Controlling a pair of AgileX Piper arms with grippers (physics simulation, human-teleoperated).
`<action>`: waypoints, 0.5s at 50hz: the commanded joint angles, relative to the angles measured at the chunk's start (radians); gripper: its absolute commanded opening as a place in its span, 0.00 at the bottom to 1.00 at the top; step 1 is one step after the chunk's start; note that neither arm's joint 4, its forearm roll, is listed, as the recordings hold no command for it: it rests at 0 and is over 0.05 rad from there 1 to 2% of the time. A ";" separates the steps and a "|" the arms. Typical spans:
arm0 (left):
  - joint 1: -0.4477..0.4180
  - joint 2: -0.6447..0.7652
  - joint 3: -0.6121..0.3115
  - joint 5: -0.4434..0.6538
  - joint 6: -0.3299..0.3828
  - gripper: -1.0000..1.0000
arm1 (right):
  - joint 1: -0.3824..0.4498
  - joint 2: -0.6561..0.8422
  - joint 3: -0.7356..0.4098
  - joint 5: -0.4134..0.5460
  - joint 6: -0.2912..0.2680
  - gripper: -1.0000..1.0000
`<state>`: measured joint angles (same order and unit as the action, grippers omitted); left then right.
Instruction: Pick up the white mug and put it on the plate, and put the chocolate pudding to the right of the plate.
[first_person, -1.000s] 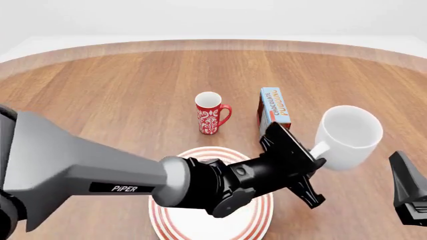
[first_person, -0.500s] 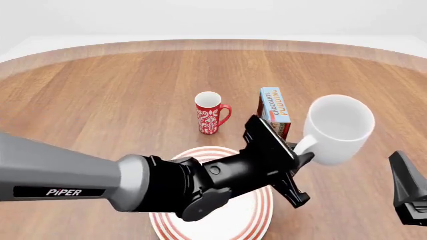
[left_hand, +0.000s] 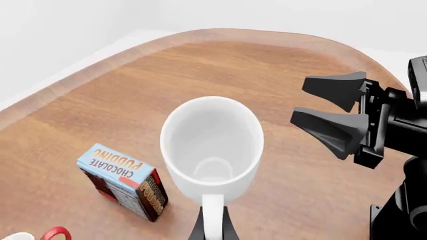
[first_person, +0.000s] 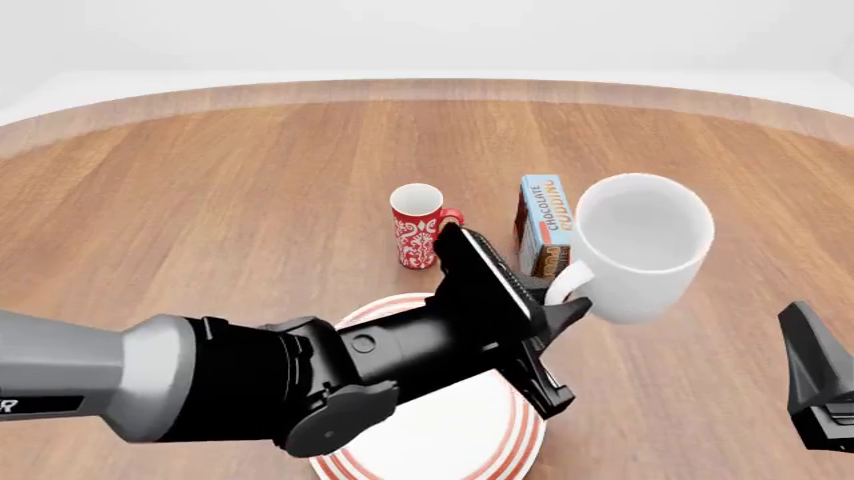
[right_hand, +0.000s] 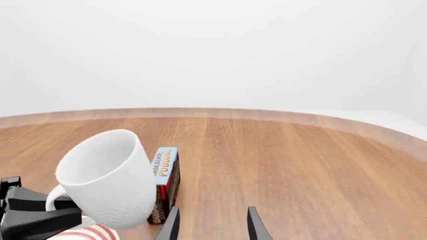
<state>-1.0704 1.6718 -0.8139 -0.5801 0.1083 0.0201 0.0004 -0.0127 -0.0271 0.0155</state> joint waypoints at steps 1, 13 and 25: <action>0.011 -0.059 0.051 -0.009 0.003 0.00 | 0.001 0.000 0.000 -0.001 -0.001 1.00; 0.036 -0.140 0.125 -0.029 -0.003 0.00 | 0.002 0.000 0.000 -0.001 0.000 1.00; 0.057 -0.199 0.188 -0.045 0.001 0.00 | 0.001 0.000 0.000 -0.001 -0.001 1.00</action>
<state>-1.0272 1.5294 -0.6762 -0.6118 0.1005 0.0212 0.0004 -0.0125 -0.0281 0.0151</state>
